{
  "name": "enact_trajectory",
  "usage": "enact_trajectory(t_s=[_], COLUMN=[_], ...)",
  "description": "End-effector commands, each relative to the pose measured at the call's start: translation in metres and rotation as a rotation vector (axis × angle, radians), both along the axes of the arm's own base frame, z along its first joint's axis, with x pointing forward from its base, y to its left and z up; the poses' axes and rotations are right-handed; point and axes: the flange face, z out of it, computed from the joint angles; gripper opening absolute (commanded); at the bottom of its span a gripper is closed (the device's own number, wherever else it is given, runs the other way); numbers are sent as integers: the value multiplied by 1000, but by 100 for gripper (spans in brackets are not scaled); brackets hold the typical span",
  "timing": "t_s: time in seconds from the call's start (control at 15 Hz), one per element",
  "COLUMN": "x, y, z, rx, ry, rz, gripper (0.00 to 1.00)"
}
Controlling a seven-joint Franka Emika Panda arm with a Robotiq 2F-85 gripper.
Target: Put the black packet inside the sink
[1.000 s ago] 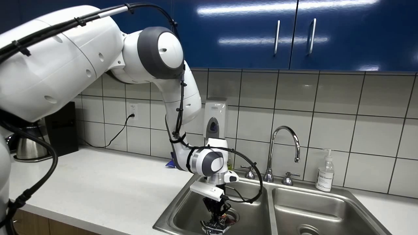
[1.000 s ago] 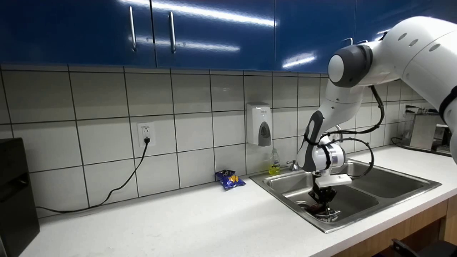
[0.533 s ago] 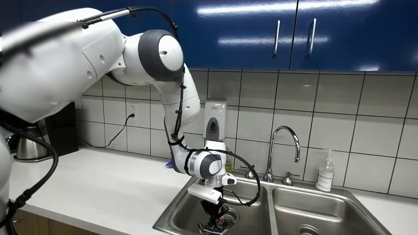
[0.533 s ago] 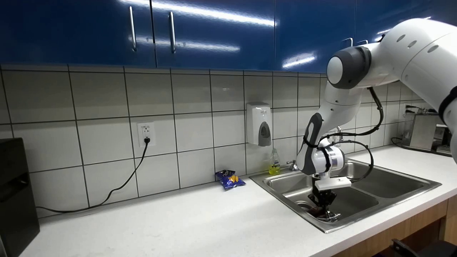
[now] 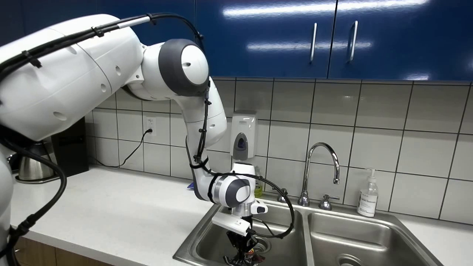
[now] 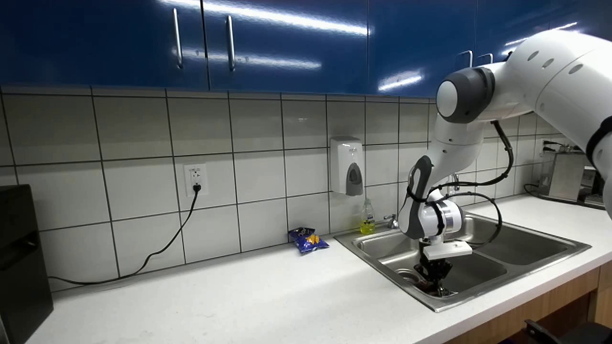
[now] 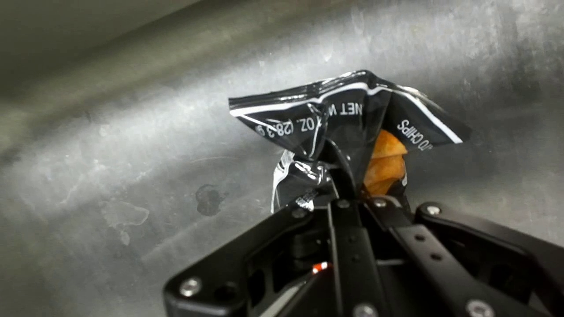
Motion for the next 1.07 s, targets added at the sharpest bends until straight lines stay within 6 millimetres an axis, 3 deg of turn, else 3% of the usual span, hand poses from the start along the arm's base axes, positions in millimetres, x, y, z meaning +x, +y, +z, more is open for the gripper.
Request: enact_trajectory(t_s=[0.0,0.13,0.53,0.73,1.0], x=[1,0,1,2,6], y=[-2,-2,0,1,2], z=[-3,-1,9,15,27], rx=[-10,-8,-4,-7,-6], ry=[-9,-8,-22,-40,-58], rz=[-6,-6,-8,-8,-10], gripper=[26,32,80,99,100])
